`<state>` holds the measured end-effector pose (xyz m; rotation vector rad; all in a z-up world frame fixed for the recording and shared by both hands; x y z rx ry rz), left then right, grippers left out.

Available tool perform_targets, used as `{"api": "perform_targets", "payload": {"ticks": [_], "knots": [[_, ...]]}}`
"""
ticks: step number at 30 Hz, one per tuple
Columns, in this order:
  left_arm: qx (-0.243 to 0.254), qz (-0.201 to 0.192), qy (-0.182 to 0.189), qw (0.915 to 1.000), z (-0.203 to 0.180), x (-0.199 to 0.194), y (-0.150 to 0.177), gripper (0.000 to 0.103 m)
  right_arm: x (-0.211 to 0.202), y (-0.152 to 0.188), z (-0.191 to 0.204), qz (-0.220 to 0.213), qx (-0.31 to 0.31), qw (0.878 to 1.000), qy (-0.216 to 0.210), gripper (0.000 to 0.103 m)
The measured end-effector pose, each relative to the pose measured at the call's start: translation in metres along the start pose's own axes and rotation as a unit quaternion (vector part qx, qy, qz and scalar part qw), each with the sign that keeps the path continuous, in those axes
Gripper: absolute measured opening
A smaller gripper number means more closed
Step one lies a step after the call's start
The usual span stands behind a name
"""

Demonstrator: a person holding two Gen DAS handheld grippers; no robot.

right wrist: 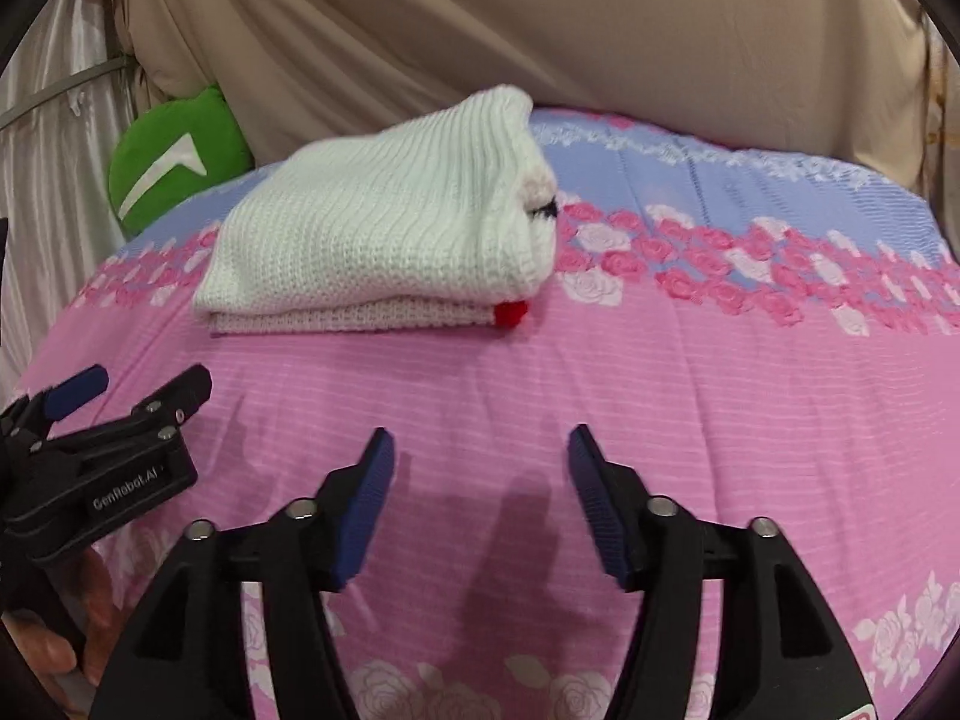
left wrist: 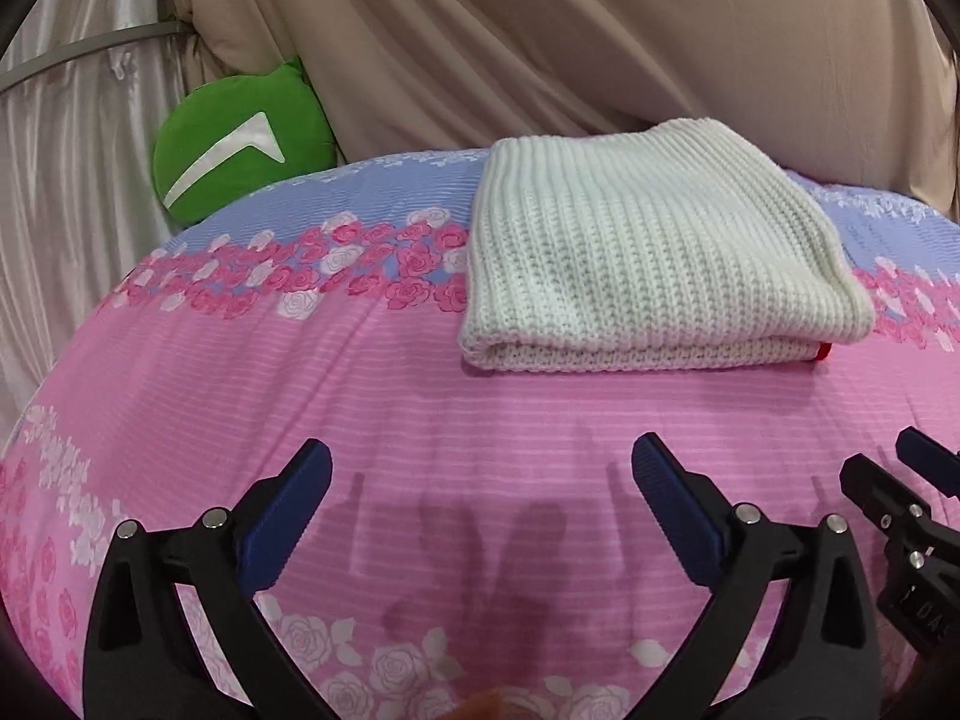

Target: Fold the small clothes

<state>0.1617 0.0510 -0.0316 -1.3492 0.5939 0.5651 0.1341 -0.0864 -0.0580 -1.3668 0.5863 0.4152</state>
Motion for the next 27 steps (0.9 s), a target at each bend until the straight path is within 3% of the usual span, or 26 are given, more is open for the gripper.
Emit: {"api": "perform_targets", "payload": {"ticks": [7,12,27], "knots": [[-0.003,-0.005,0.009,0.9999,-0.009,-0.008,0.005,0.098,0.003,0.001,0.0,0.005,0.007,1.0,0.011,0.069],[0.017,-0.004,-0.006,0.9998,-0.016,-0.007,0.006,0.098,0.003,0.002,0.004,0.005,-0.002,1.0,0.014,0.069],[0.014,-0.002,-0.023,0.9996,-0.012,-0.005,0.007,0.098,0.004,0.006,0.011,0.01,-0.011,1.0,0.026,0.07]]}}
Point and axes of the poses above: each gripper's, at about its wrist camera, not at the fingertips, and x roughly the way its jaws point, z to its left, y to its underside, the point moved 7 cm from there along x, roughly the way its jaws point, and after that the axes turned 1 degree about x, right-handed, at the moved point
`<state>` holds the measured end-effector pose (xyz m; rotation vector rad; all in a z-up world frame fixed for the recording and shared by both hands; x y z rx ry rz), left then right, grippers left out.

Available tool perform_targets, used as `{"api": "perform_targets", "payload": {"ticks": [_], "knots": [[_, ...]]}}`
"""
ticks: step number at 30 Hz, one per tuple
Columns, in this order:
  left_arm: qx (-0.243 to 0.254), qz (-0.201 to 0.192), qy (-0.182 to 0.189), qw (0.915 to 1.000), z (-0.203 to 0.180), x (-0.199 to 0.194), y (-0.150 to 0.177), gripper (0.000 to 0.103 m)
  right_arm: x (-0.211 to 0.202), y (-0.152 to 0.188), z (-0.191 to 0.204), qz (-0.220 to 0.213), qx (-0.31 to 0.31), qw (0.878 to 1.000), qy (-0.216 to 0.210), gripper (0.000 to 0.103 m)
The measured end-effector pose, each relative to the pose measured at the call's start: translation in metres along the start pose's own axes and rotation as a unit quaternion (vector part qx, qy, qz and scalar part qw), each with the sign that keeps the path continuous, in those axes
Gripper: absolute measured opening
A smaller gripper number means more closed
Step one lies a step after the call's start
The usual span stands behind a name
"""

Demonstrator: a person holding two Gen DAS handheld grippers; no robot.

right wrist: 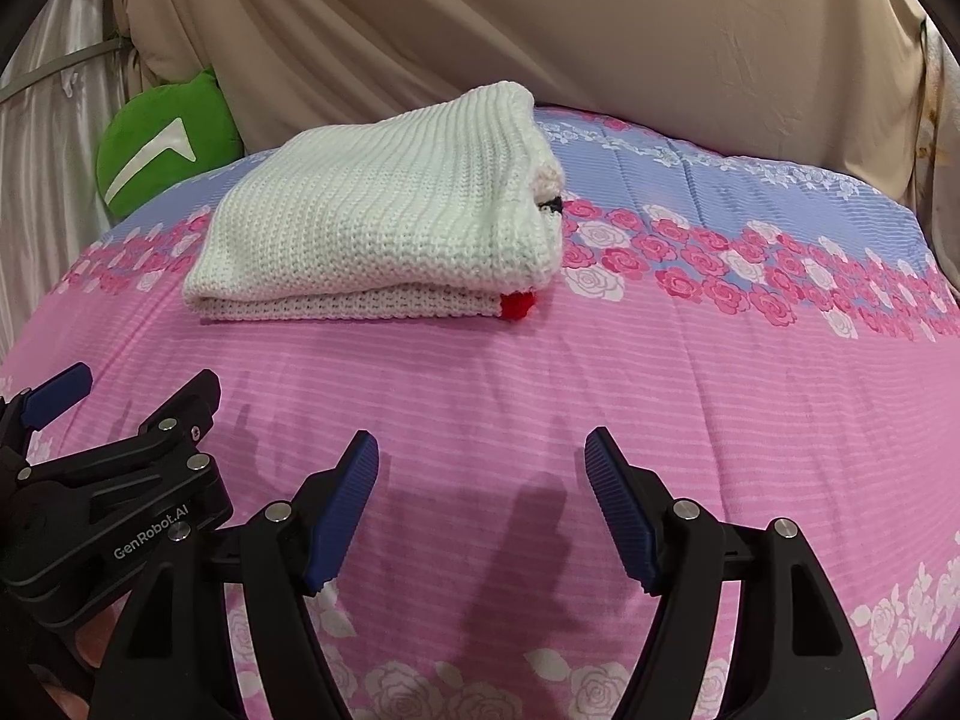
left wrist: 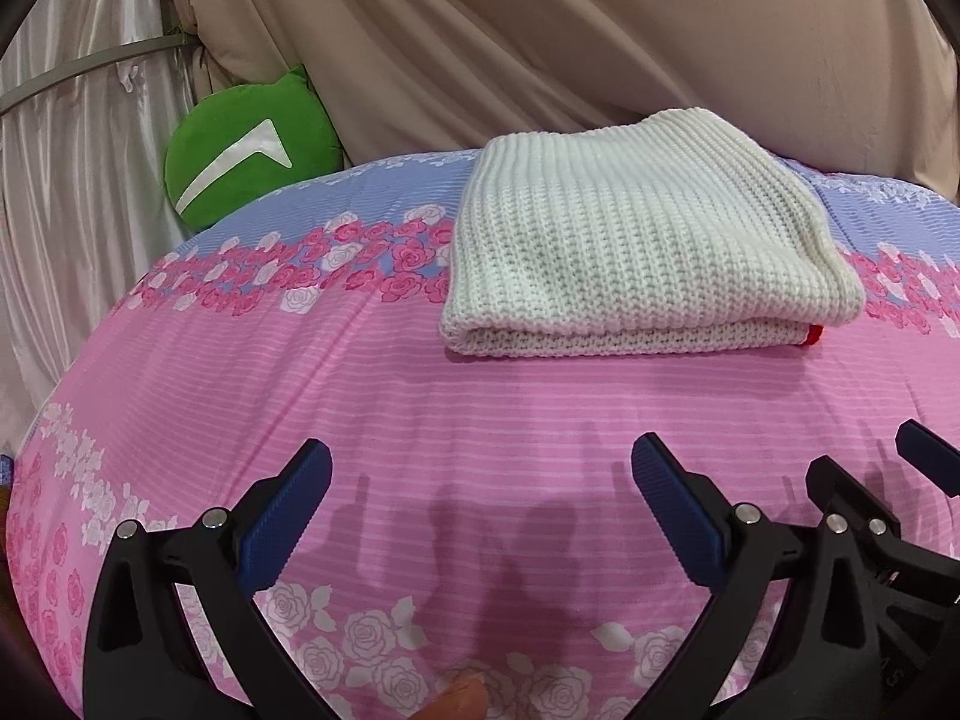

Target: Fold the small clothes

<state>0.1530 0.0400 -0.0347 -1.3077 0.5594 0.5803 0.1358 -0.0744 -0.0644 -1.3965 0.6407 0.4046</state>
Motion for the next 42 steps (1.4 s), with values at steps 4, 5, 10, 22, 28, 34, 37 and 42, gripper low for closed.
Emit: {"api": "perform_targets", "payload": {"ticks": [4,5,10,22,28,34,37,42], "knots": [[0.0,0.001,0.0,1.0,-0.0004,0.0,0.0001,0.098,-0.0002,0.0002,0.0004,0.0,0.001,1.0,0.001,0.07],[0.0,0.0,-0.001,1.0,-0.0004,-0.0003,0.0001,0.098,-0.0002,0.0003,0.0004,0.001,0.001,1.0,0.001,0.07],[0.0,0.0,-0.001,1.0,-0.0007,-0.0005,0.0001,0.098,-0.0002,0.0001,0.0,0.001,0.001,1.0,0.001,0.07],[0.001,0.0,-0.001,1.0,-0.0008,-0.0001,0.0002,0.097,-0.0002,0.0003,-0.0004,0.001,0.0,1.0,0.003,0.07],[0.004,0.002,0.001,1.0,-0.0022,0.0009,0.0002,0.096,-0.0004,0.0001,-0.0004,0.001,0.002,1.0,0.011,0.07],[0.007,0.002,0.002,1.0,-0.0026,0.0011,0.0004,0.095,-0.0004,-0.0002,-0.0005,0.002,0.003,1.0,0.014,0.07],[0.007,0.002,0.002,1.0,-0.0032,0.0011,0.0004,0.095,-0.0003,-0.0002,-0.0009,0.002,0.003,1.0,0.013,0.07],[0.007,0.003,0.0,1.0,-0.0043,0.001,0.0009,0.095,0.0,-0.0003,-0.002,0.002,0.002,1.0,0.015,0.07]]}}
Point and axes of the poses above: each gripper's, at about its wrist camera, not at the fingertips, and x roughly the way its jaws point, z to its left, y to its underside, the point moved 7 cm from there along x, roughly the way its jaws point, and after that the axes turned 1 degree about x, right-handed, at the moved point
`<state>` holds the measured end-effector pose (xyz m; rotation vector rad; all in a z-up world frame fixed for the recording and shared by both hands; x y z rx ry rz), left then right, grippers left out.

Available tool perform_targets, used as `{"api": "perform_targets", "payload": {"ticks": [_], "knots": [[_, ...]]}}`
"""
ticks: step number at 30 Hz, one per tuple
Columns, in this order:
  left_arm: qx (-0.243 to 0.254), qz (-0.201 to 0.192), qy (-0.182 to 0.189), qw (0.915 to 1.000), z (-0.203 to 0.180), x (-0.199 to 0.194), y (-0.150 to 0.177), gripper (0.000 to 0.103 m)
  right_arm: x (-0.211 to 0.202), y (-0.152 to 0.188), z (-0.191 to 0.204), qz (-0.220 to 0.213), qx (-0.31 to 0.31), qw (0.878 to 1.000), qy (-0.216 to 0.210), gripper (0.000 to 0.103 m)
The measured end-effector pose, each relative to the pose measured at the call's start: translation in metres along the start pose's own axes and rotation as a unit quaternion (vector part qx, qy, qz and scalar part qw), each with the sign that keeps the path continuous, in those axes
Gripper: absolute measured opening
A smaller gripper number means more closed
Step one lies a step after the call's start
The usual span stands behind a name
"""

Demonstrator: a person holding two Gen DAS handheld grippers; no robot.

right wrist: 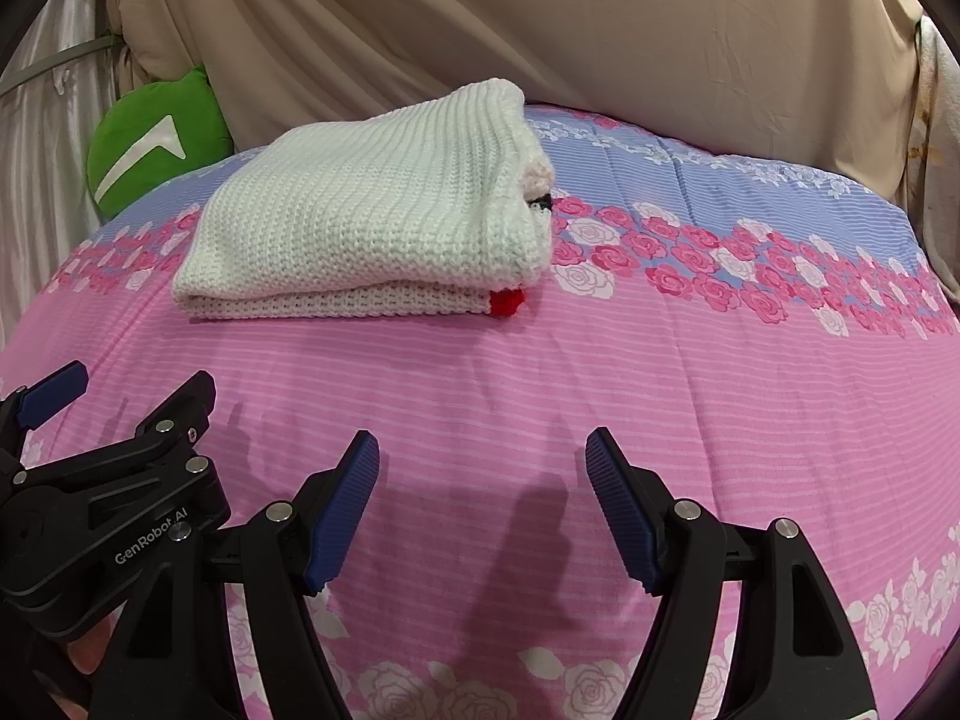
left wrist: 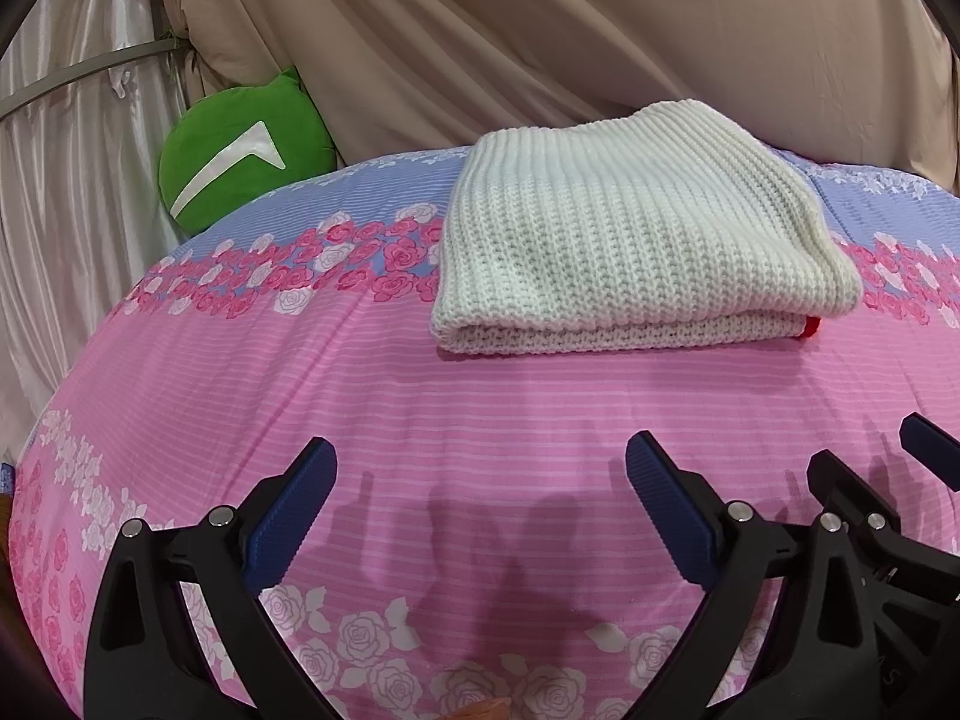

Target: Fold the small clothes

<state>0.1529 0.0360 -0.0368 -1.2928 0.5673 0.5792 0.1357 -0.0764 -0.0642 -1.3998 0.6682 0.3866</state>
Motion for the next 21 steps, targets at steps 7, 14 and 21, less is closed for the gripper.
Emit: {"api": "perform_targets", "payload": {"ticks": [7,14,21], "knots": [[0.001,0.001,0.002,1.0,0.0002,0.0008,-0.0009,0.095,0.0006,0.0002,-0.0005,0.0,0.006,1.0,0.005,0.07],[0.004,-0.007,0.002,1.0,0.0022,-0.0001,-0.0023,0.094,0.0002,0.0004,-0.0016,-0.001,0.009,1.0,0.006,0.07],[0.007,-0.009,0.005,0.9999,0.0026,-0.0011,-0.0018,0.09,0.0002,0.0004,0.0003,-0.001,0.008,1.0,0.011,0.07]]}}
Point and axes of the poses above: each gripper's, at about its wrist camera, not at the fingertips, and x roughly the way its jaws point, z to its left, y to its underside, the point moved 7 cm from there along x, roughly the way its jaws point, and after that the axes turned 1 degree about x, right-handed, at the moved point
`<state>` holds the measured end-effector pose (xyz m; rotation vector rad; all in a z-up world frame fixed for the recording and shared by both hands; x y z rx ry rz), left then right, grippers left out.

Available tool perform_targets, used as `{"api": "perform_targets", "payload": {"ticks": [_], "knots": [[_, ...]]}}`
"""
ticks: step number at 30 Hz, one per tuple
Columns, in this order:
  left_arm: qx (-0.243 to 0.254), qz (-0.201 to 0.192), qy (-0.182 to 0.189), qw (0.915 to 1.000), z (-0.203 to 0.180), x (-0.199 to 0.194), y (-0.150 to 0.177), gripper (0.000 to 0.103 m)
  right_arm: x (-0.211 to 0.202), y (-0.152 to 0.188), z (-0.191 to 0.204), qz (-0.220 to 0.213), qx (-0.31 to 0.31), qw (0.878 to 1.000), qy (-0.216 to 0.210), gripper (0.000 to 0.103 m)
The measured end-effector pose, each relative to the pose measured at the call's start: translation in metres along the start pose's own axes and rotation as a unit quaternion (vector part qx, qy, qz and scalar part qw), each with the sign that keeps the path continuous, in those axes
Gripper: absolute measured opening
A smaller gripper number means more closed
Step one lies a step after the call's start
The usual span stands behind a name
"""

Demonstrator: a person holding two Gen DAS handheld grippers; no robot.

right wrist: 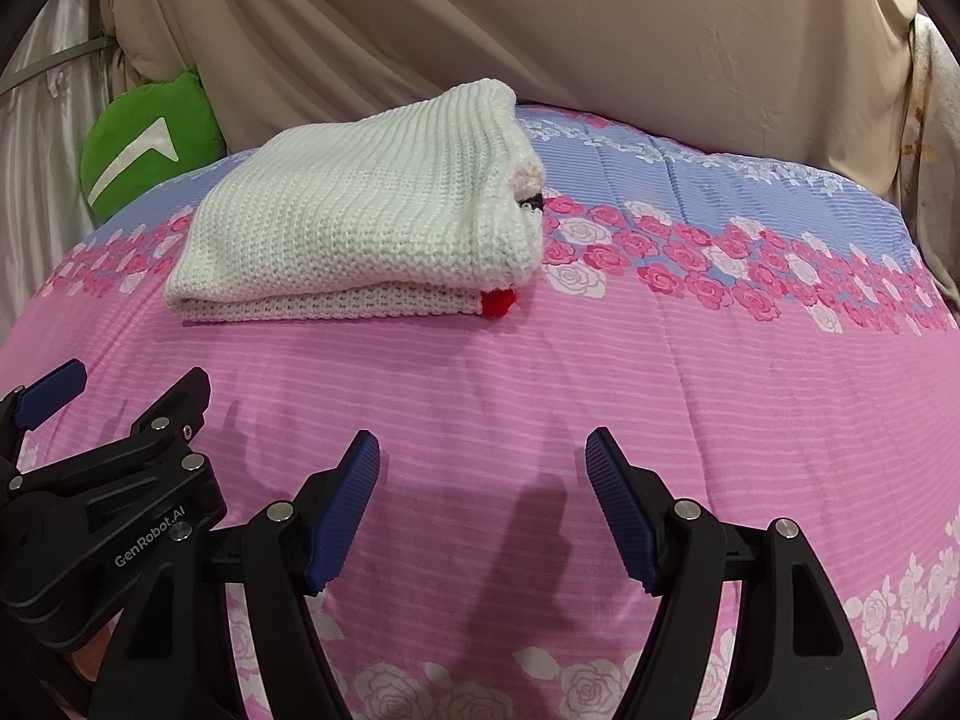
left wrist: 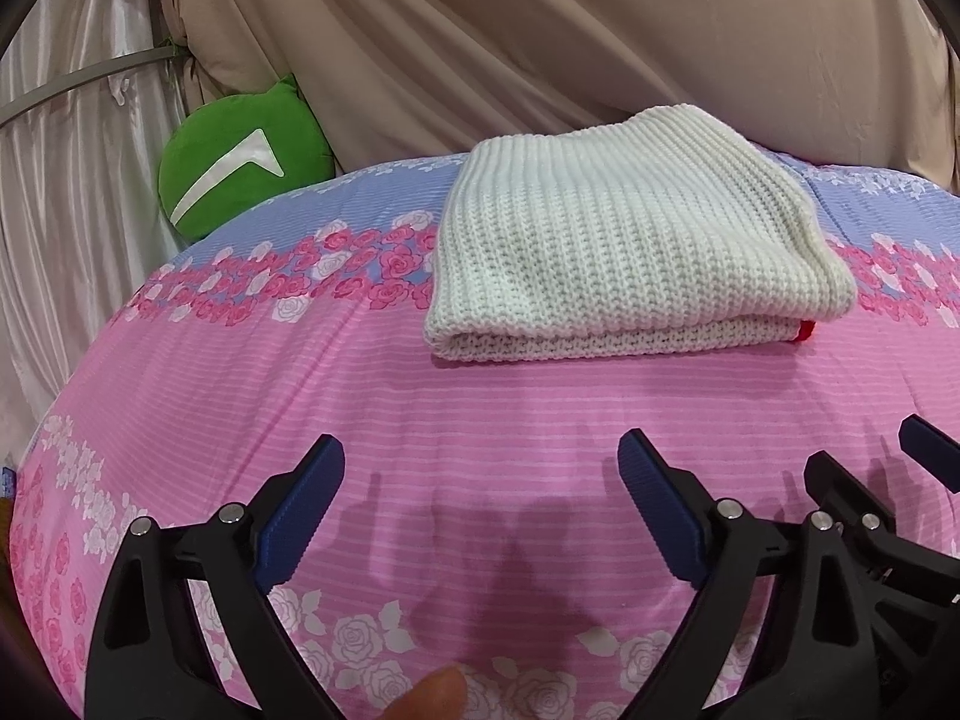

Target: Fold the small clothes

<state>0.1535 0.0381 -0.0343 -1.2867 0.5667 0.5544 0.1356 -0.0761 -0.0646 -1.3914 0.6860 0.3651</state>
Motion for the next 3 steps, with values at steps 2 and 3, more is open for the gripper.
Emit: {"api": "perform_targets", "payload": {"ticks": [2,3], "knots": [[0.0,0.0,0.001,1.0,0.0003,0.0004,-0.0001,0.09,-0.0003,0.0001,0.0002,0.0,0.0,1.0,0.001,0.07],[0.0,0.0,0.001,1.0,0.0003,0.0003,-0.0002,0.09,-0.0002,0.0001,-0.0001,0.0,0.0,1.0,0.0,0.07]]}}
Point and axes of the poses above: each gripper's, at about its wrist camera, not at the fingertips, and x roughly the way its jaws point, z to its left, y to its underside, the point moved 7 cm from there along x, roughly the way its jaws point, and after that the axes turned 1 degree about x, right-handed, at the moved point
